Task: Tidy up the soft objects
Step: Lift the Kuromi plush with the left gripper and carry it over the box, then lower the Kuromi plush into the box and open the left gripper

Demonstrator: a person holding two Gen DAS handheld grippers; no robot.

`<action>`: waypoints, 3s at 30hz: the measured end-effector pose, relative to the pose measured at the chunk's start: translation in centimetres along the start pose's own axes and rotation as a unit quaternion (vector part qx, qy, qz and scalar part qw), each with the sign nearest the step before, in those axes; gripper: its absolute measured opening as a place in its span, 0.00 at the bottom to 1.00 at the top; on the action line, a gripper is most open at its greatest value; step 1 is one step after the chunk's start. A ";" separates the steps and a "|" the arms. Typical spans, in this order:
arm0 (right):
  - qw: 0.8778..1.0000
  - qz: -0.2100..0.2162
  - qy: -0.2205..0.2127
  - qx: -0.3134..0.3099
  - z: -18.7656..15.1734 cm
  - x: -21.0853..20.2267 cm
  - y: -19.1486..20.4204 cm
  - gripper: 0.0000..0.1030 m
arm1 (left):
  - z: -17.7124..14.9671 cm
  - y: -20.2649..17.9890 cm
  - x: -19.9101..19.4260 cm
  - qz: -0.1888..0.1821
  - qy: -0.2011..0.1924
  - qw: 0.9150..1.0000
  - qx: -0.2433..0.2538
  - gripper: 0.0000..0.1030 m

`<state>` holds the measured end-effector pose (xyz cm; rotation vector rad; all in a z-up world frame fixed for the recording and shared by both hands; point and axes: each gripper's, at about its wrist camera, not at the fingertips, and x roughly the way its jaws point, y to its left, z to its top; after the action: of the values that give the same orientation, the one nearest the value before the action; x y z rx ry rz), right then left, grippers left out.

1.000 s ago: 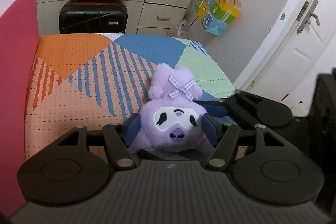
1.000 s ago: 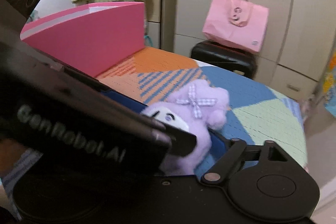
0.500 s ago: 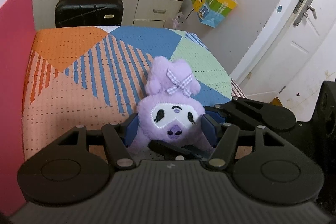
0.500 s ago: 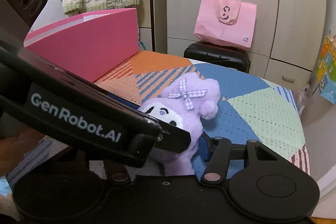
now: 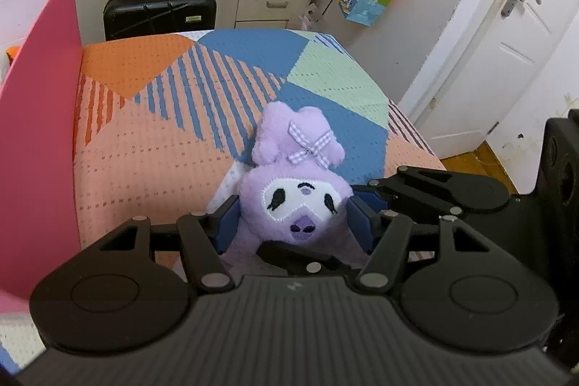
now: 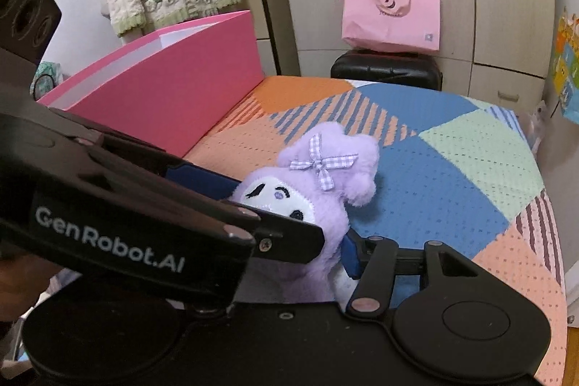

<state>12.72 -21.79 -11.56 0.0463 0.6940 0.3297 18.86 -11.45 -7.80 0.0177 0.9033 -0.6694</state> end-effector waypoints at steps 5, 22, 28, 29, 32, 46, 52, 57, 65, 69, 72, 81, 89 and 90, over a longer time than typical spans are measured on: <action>1.000 0.003 -0.001 -0.002 0.0 -1.7 1.2 0.60 | -0.5 -0.2 -2.2 -0.020 0.002 1.000 0.016 0.60; 0.997 0.057 0.036 -0.047 0.8 -5.9 8.2 0.60 | -4.3 2.0 -11.2 -0.063 0.015 0.998 0.015 0.59; 0.993 0.091 0.057 -0.055 1.9 -6.6 11.7 0.60 | -5.3 3.7 -15.1 -0.057 0.015 0.998 0.000 0.59; 0.992 0.096 0.055 -0.057 2.1 -6.7 12.3 0.60 | -5.5 3.9 -15.8 -0.053 0.013 0.998 -0.005 0.59; 0.991 0.105 0.044 -0.071 2.6 -7.4 14.5 0.60 | -5.8 4.5 -18.2 -0.045 0.003 0.999 -0.014 0.59; 0.983 0.115 -0.013 -0.142 7.2 -8.1 20.4 0.62 | -5.2 7.8 -24.6 -0.016 -0.068 0.997 -0.015 0.59; 0.980 0.113 -0.049 -0.154 9.7 -6.9 20.5 0.62 | -3.6 9.2 -25.4 -0.007 -0.123 0.992 -0.001 0.59; 0.979 0.128 -0.076 -0.137 11.2 -4.9 19.3 0.61 | -2.5 10.0 -24.8 0.001 -0.171 0.985 0.019 0.59; 0.982 0.116 -0.061 -0.137 14.5 -0.3 18.0 0.61 | 1.4 13.9 -21.4 -0.006 -0.161 0.987 -0.009 0.60; 0.985 0.112 -0.032 -0.127 15.7 3.0 17.3 0.61 | 2.9 16.1 -18.7 -0.006 -0.144 0.989 -0.041 0.61; 0.988 0.121 -0.002 -0.096 16.2 5.1 16.7 0.61 | 3.5 17.7 -17.0 -0.007 -0.127 0.989 -0.074 0.61; 0.987 0.086 0.059 -0.120 16.9 8.3 16.5 0.64 | 4.3 20.3 -13.1 -0.016 -0.085 0.988 -0.128 0.62; 0.985 0.059 0.069 -0.145 17.0 9.9 16.2 0.65 | 5.0 20.5 -11.2 -0.004 -0.088 0.982 -0.167 0.61; 0.984 0.054 0.068 -0.157 17.0 9.9 16.4 0.66 | 5.1 20.8 -11.2 -0.003 -0.086 0.982 -0.170 0.61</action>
<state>25.98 -2.01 -2.19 -0.2414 0.7693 0.5477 28.97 9.61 -1.78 -0.3436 0.8404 -0.5072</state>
